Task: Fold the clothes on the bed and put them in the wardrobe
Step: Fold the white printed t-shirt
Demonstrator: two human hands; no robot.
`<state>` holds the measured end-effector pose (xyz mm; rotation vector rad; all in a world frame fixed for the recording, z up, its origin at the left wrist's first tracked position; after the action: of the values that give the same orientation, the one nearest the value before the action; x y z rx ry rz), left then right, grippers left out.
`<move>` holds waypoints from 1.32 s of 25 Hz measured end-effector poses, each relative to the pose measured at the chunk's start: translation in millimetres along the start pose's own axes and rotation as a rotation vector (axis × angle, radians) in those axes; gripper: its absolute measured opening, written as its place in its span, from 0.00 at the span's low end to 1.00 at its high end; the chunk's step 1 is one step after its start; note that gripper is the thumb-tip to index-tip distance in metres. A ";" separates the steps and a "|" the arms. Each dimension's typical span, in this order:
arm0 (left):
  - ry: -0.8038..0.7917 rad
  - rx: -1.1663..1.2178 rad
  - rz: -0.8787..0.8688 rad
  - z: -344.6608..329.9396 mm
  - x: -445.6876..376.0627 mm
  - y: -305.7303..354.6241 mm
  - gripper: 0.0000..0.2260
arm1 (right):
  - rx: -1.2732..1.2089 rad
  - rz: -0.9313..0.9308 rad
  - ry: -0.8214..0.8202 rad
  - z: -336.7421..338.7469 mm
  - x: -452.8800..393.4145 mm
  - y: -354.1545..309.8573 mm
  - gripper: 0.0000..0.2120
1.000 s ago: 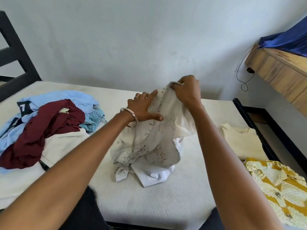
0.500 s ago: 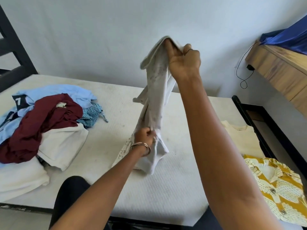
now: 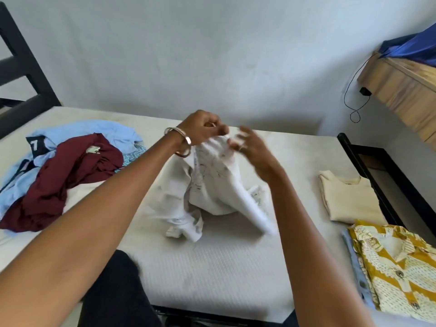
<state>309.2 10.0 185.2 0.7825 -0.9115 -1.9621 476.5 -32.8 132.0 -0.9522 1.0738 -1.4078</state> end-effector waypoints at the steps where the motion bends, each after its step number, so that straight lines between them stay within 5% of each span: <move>1: -0.081 -0.049 -0.026 -5.9 -3.2 12.6 0.10 | 0.114 0.045 -0.219 -23.3 1.2 5.7 0.34; 3: -0.270 -0.393 -0.075 -4.7 -5.4 24.0 0.16 | 0.378 -0.015 -0.344 -33.0 1.2 20.7 0.24; 5: -0.464 -1.001 0.063 11.2 0.0 2.1 0.25 | 0.735 -0.079 -0.227 -12.8 -6.8 31.2 0.18; 6: -0.417 -1.205 0.145 24.0 3.6 -15.2 0.22 | 0.856 -0.082 -0.127 2.2 -12.3 25.6 0.15; 8: -0.039 -1.385 0.163 43.5 6.4 -36.4 0.12 | 1.005 0.027 0.164 30.8 -26.8 -6.0 0.07; 11: 0.630 -1.209 0.118 81.9 1.9 -28.0 0.14 | 1.236 0.429 0.618 50.9 -38.2 -65.7 0.09; 13: 0.854 -0.969 0.146 119.5 -11.5 -12.5 0.11 | 1.207 0.580 0.749 69.3 -44.7 -89.9 0.11; 15: 0.925 -0.714 0.017 145.2 -23.0 2.7 0.12 | 1.087 0.514 0.696 88.9 -52.2 -95.2 0.15; 17: 0.816 -0.543 -0.137 146.7 -21.3 4.2 0.13 | 0.877 0.461 0.564 99.7 -55.1 -83.8 0.19; 19: 0.527 -0.553 -0.102 128.9 -8.8 -21.0 0.13 | 0.708 0.435 0.384 100.4 -49.4 -52.5 0.23; 21: 0.037 -0.687 0.122 88.8 20.5 -65.2 0.17 | 0.794 0.287 0.067 88.6 -38.3 5.2 0.23; 23: -0.433 -0.883 0.350 30.9 70.5 -116.0 0.23 | 0.975 -0.030 -0.416 68.6 -10.0 80.3 0.14; 26: -0.977 -1.003 0.537 -61.0 157.0 -179.0 0.32 | 1.063 -0.444 -0.930 38.8 60.0 186.7 0.09; 29: -1.196 -1.041 0.547 -119.7 220.6 -205.3 0.23 | 1.148 -0.637 -0.984 21.3 117.2 258.6 0.16; 33: -1.144 -1.003 0.549 -133.9 243.9 -214.3 0.15 | 1.069 -0.673 -0.849 6.3 141.0 277.4 0.10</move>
<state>209.8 -154.5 -108.8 -1.1386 -0.4638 -1.8947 543.4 -178.9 -134.6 -0.9257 -0.6744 -1.5371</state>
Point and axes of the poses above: each hand's wrist, its own x-axis away from the middle knuckle, its own z-axis out of the back of the hand, y = z × x, the point moved 4 cm from there along -x, towards the middle knuckle, and after that the axes turned 2 degrees about -x, right-handed, at the moved point
